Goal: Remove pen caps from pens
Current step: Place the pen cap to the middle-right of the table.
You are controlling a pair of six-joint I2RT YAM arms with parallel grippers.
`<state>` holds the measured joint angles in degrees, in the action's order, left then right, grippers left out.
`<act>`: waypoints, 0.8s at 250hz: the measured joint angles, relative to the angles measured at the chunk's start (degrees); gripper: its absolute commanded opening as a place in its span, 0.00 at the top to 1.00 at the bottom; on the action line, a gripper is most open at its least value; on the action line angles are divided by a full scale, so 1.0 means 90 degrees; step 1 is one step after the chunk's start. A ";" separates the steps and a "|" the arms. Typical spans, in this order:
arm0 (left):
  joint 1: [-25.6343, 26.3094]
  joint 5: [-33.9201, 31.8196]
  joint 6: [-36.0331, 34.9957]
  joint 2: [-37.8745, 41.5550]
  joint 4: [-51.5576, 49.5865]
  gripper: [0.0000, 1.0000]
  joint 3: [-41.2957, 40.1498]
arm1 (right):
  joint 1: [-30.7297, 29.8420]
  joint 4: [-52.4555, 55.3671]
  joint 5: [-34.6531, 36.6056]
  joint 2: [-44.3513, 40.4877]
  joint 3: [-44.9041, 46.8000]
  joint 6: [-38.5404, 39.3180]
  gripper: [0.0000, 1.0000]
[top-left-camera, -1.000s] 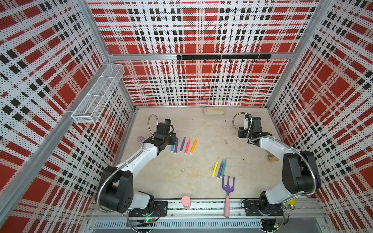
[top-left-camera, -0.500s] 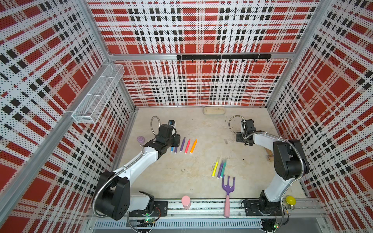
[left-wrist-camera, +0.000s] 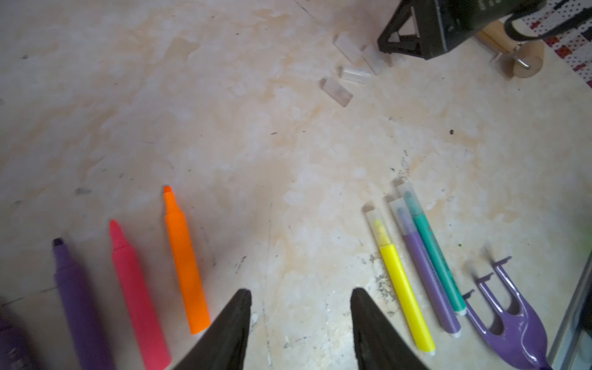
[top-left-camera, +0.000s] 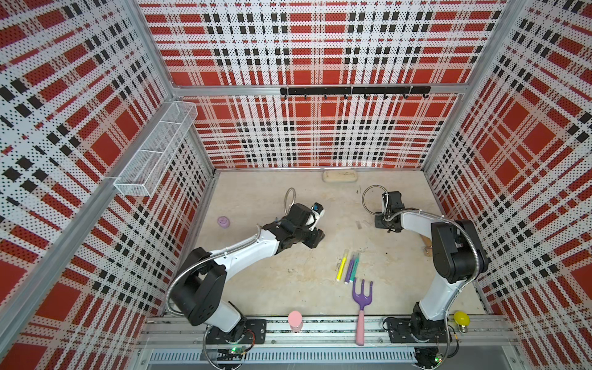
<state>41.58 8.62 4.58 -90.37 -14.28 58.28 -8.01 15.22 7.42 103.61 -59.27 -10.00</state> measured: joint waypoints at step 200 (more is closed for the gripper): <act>0.1552 -0.0670 0.0440 -0.1734 -0.1690 0.48 0.1324 | -0.0007 -0.0010 -0.0325 -0.0396 0.0002 0.0027 0.64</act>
<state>55.55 2.59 8.54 -105.97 -29.50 70.19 -8.08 15.14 4.49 100.05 -59.24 -9.76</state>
